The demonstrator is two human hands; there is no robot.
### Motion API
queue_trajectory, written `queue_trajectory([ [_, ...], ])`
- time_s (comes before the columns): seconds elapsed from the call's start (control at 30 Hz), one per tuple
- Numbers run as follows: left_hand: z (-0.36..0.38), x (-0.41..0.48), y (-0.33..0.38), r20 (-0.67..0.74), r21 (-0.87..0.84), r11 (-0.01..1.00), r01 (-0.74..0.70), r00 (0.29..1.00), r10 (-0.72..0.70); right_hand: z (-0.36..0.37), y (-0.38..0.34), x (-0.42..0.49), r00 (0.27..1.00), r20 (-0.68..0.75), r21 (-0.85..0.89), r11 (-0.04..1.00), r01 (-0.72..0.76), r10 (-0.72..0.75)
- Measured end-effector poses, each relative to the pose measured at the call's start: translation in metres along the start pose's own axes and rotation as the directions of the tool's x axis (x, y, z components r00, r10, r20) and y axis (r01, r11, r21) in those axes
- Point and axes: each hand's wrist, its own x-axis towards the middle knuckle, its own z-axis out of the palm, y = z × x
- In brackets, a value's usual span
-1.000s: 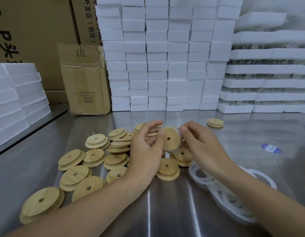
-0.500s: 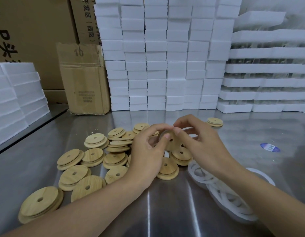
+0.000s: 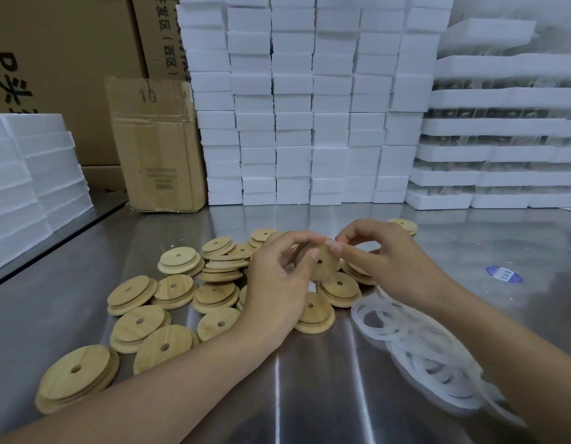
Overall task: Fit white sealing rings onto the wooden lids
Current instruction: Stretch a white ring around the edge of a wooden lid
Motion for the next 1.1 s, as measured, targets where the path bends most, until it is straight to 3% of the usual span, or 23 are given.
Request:
queue_trajectory([
  [0.1, 0.002, -0.001, 0.001, 0.036, -0.012, 1.000, 0.015, 0.999, -0.015, -0.011, 0.001, 0.002, 1.000, 0.028, 0.076, 0.997, -0.009, 0.007],
  [0.2, 0.004, -0.003, 0.004, 0.062, -0.055, 0.997, 0.048, 0.997, -0.045, -0.021, 0.003, 0.008, 0.983, -0.179, 0.209, 0.978, -0.007, 0.045],
  [0.33, 0.000, -0.001, 0.001, 0.002, -0.119, 0.984, 0.129, 0.992, -0.130, -0.062, 0.005, 0.014, 0.789, -0.528, 0.518, 0.855, 0.007, 0.314],
  [0.4, 0.000, -0.002, 0.003, 0.028, -0.122, 0.985, 0.124, 0.992, -0.122, -0.077, 0.012, 0.011, 0.712, -0.560, 0.573, 0.819, -0.038, 0.424],
  [0.47, 0.001, -0.003, 0.004, 0.058, -0.110, 0.988, 0.104, 0.994, -0.098, -0.073, 0.019, 0.009, 0.688, -0.542, 0.566, 0.815, -0.126, 0.483],
  [0.53, 0.002, -0.003, 0.003, 0.065, -0.102, 0.991, 0.088, 0.995, -0.082, -0.058, 0.021, 0.008, 0.745, -0.471, 0.519, 0.831, -0.198, 0.472],
  [0.6, 0.002, -0.002, 0.003, 0.054, -0.094, 0.993, 0.073, 0.996, -0.068, -0.037, 0.014, 0.006, 0.873, -0.347, 0.349, 0.912, -0.218, 0.341],
  [0.67, 0.002, -0.003, 0.003, 0.055, -0.087, 0.995, 0.059, 0.997, -0.054, -0.017, 0.004, 0.002, 0.975, -0.176, 0.176, 0.979, -0.105, 0.136],
  [0.7, 0.002, -0.003, 0.004, 0.061, -0.089, 0.994, 0.057, 0.997, -0.051, -0.010, 0.000, 0.000, 0.993, -0.112, 0.146, 0.989, -0.028, 0.044],
  [0.77, 0.002, -0.003, 0.004, 0.060, -0.096, 0.994, 0.059, 0.997, -0.054, 0.000, -0.004, -0.003, 0.996, -0.053, 0.114, 0.990, 0.079, -0.073],
  [0.83, 0.002, -0.002, 0.002, 0.045, -0.111, 0.992, 0.065, 0.997, -0.061, 0.004, -0.005, -0.004, 0.994, -0.054, 0.020, 0.995, 0.098, -0.097],
  [1.0, 0.002, -0.002, 0.000, 0.037, -0.121, 0.991, 0.059, 0.998, -0.055, 0.002, -0.003, -0.003, 0.990, -0.138, -0.022, 1.000, -0.005, 0.002],
  [1.1, 0.001, -0.001, -0.001, 0.014, -0.119, 0.991, 0.064, 0.998, -0.062, -0.002, -0.004, -0.003, 0.992, -0.084, -0.074, 0.992, -0.102, 0.096],
])
